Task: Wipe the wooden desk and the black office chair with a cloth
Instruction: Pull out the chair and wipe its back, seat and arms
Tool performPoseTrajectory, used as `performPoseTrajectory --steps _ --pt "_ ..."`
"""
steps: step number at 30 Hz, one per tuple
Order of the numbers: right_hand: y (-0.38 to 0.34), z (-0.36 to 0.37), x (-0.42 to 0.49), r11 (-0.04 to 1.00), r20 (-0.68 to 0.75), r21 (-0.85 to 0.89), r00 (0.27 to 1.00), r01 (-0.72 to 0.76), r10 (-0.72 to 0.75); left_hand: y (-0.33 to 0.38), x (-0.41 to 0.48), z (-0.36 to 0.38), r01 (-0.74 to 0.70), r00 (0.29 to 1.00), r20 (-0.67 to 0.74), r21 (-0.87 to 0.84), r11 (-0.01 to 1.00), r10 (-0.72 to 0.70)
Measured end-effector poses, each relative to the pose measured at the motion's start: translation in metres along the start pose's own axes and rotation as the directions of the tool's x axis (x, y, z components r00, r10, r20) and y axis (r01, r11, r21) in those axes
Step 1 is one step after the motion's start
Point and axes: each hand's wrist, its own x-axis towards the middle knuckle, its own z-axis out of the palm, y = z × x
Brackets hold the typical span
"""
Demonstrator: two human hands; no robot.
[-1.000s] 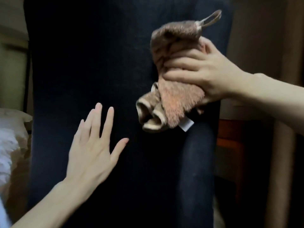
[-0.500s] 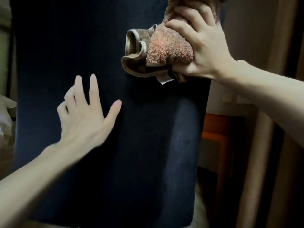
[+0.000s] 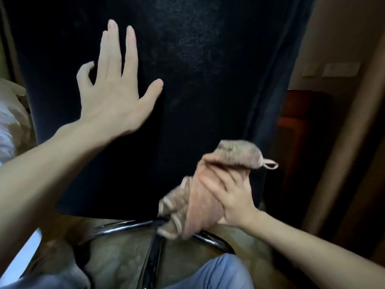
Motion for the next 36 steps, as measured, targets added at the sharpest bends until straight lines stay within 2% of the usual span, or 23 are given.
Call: performPoseTrajectory --steps 6,9,11,14,20,26,29,34,36 --pt "0.003 0.003 -0.033 0.991 0.108 0.013 0.985 0.132 -0.132 0.0 -0.002 0.004 -0.051 0.997 -0.052 0.005 0.999 0.051" --pt "0.019 -0.007 -0.025 0.971 0.108 0.045 0.966 0.233 -0.237 -0.002 -0.003 0.006 -0.064 0.995 -0.075 0.001 0.998 0.064" --pt "0.034 -0.018 -0.01 0.973 0.09 0.038 0.968 0.23 -0.232 -0.001 -0.004 0.009 -0.053 0.994 -0.094 -0.011 0.999 0.051" --pt "0.068 -0.043 0.032 0.973 0.03 -0.082 0.976 0.217 -0.215 0.003 -0.004 0.015 -0.025 0.993 -0.118 -0.016 1.0 0.023" --pt "0.129 -0.113 0.159 0.921 -0.061 -0.305 0.96 0.241 -0.271 -0.006 -0.001 0.024 -0.002 0.986 -0.168 -0.013 1.0 0.0" --pt "0.135 -0.177 0.276 0.888 -0.116 -0.46 0.993 -0.028 -0.029 -0.029 0.003 0.024 0.031 0.985 -0.171 -0.021 0.999 -0.034" --pt "0.128 -0.203 0.321 0.869 -0.098 -0.486 0.994 -0.09 0.049 -0.039 0.001 0.023 0.078 0.989 -0.12 -0.044 0.996 -0.083" --pt "0.112 -0.226 0.372 0.872 -0.22 -0.413 0.958 -0.264 0.186 -0.044 -0.006 0.022 0.162 0.986 -0.029 -0.073 0.984 -0.164" --pt "0.107 -0.229 0.386 0.876 -0.225 -0.372 0.945 -0.307 0.235 -0.046 -0.004 0.021 0.163 0.986 -0.009 -0.076 0.984 -0.164"
